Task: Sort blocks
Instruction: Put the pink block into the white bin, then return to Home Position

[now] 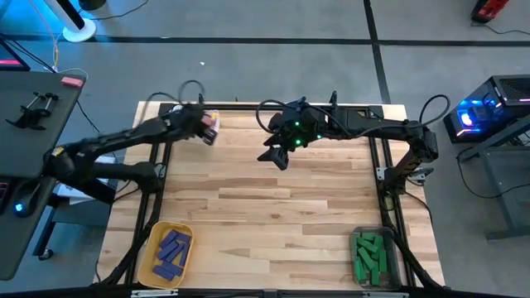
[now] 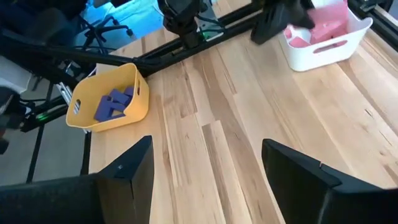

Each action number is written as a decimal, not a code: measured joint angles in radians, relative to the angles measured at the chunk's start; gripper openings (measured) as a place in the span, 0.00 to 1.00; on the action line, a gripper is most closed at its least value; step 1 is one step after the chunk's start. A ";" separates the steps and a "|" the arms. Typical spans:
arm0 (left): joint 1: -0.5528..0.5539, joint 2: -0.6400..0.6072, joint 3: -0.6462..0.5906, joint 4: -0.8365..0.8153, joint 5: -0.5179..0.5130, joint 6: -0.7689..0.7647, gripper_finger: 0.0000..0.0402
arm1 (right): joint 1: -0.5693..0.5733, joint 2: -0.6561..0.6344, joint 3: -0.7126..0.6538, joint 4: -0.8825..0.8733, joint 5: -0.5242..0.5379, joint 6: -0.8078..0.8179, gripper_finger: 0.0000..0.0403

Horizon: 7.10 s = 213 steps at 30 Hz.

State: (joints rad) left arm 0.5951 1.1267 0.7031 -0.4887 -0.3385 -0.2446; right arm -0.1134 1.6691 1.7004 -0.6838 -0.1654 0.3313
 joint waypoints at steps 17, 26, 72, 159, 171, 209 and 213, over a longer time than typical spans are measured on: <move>0.184 -0.134 -0.115 0.118 0.125 -0.078 0.54 | 0.000 0.000 0.000 0.014 -0.002 -0.016 0.58; 0.050 -0.227 -0.075 0.397 0.648 -0.254 0.61 | 0.003 0.000 0.000 0.014 -0.003 0.009 0.58; -0.472 -0.939 -0.690 0.899 0.309 -0.443 0.00 | 0.109 -0.652 -0.704 0.214 -0.004 0.539 0.01; -0.472 -0.974 -0.690 0.756 0.304 -0.389 0.00 | 0.101 -1.309 -1.690 0.713 0.139 0.343 0.00; -0.485 -1.123 -0.690 0.494 0.332 -0.380 0.00 | 0.103 -1.383 -1.684 0.680 0.133 0.319 0.00; -0.594 -1.123 -0.691 0.495 0.328 -0.380 0.00 | 0.157 -1.653 -1.690 0.703 0.121 0.323 0.00; -0.611 -1.123 -0.691 0.497 0.327 -0.380 0.00 | 0.157 -1.653 -1.690 0.703 0.121 0.323 0.00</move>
State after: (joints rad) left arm -0.0164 0.0032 0.0120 0.0078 -0.0116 -0.6246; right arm 0.0433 0.0162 0.0107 0.0189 -0.0448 0.6544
